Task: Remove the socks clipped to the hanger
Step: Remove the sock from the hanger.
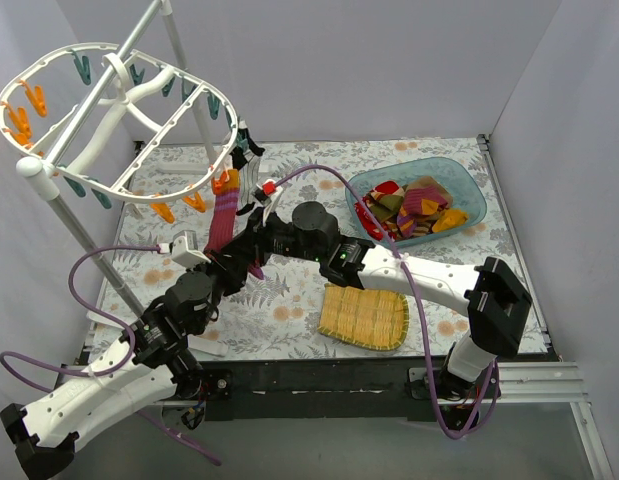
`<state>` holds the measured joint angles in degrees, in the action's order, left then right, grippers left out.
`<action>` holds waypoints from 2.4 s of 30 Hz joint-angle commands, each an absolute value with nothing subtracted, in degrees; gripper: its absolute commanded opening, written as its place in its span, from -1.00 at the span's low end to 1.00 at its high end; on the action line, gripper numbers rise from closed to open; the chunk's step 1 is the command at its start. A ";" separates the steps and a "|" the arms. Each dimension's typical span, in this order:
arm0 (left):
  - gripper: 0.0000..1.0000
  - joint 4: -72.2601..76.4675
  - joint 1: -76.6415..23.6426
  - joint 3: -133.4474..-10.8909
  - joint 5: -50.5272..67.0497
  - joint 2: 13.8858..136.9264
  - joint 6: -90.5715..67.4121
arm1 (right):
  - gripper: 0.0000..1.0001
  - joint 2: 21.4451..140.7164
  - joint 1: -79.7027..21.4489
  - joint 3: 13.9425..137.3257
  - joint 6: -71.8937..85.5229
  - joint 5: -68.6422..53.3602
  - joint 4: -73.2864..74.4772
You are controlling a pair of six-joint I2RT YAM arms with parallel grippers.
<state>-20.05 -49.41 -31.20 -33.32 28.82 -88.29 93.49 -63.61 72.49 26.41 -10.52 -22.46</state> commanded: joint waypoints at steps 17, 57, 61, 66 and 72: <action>-1.00 -23.11 -49.31 -31.20 -32.44 27.42 -88.24 | -0.41 91.94 -64.16 73.48 21.19 -3.61 -23.29; -1.00 -26.54 -49.31 -34.45 -30.15 29.62 -87.63 | -0.04 110.47 -50.27 101.25 21.71 -12.13 -19.42; -1.00 -26.54 -49.39 -34.54 -30.50 29.79 -87.54 | -0.05 112.06 -50.19 102.92 22.50 -12.39 -20.13; -1.00 -26.46 -49.39 -34.63 -30.50 30.50 -87.45 | -0.05 114.17 -50.19 105.38 23.55 -12.48 -21.35; -1.00 -26.28 -49.39 -34.63 -30.50 30.85 -87.28 | -0.04 115.49 -50.19 106.61 24.78 -12.66 -23.29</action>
<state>-25.71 -49.39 -32.53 -29.56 30.61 -88.25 114.83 -50.06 103.55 23.51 -12.19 -18.76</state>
